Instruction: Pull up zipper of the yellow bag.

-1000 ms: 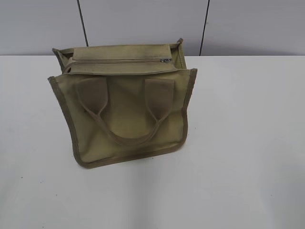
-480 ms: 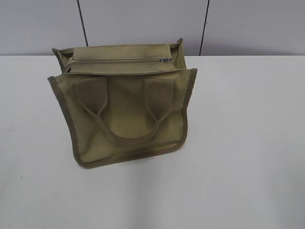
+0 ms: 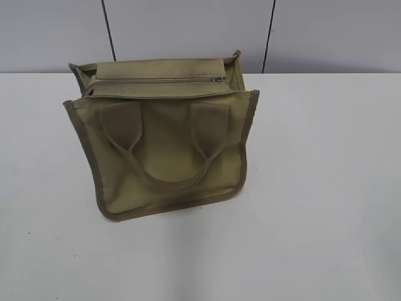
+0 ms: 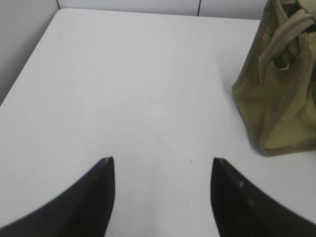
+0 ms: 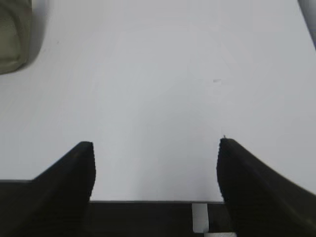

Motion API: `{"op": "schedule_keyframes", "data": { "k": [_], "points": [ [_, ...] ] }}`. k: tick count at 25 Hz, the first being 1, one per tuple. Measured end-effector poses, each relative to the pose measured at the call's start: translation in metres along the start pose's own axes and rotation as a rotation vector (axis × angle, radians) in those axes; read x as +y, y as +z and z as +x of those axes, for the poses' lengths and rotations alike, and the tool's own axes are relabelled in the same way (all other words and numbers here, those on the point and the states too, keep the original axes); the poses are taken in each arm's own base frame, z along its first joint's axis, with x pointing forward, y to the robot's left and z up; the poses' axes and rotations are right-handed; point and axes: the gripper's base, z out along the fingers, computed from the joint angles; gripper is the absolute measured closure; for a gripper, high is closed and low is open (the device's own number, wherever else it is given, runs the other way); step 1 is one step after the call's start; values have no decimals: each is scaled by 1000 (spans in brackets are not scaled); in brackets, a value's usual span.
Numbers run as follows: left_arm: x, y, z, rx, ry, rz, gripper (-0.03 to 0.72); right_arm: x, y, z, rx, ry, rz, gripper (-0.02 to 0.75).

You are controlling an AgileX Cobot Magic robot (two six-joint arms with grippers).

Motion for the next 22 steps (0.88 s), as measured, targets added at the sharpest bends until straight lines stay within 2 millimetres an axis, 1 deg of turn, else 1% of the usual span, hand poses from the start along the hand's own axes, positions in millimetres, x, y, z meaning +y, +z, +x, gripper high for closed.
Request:
{"op": "schedule_keyframes", "data": {
  "k": [4, 19, 22],
  "points": [
    [0, -3, 2, -24, -2, -5, 229, 1, -10, 7, -86, 10, 27, 153],
    [0, -3, 2, -23, 16, 34, 230, 2, -10, 7, -92, 16, 14, 153],
    [0, -3, 2, -23, 16, 34, 240, 2, -10, 7, -92, 16, 14, 153]
  ]
}}
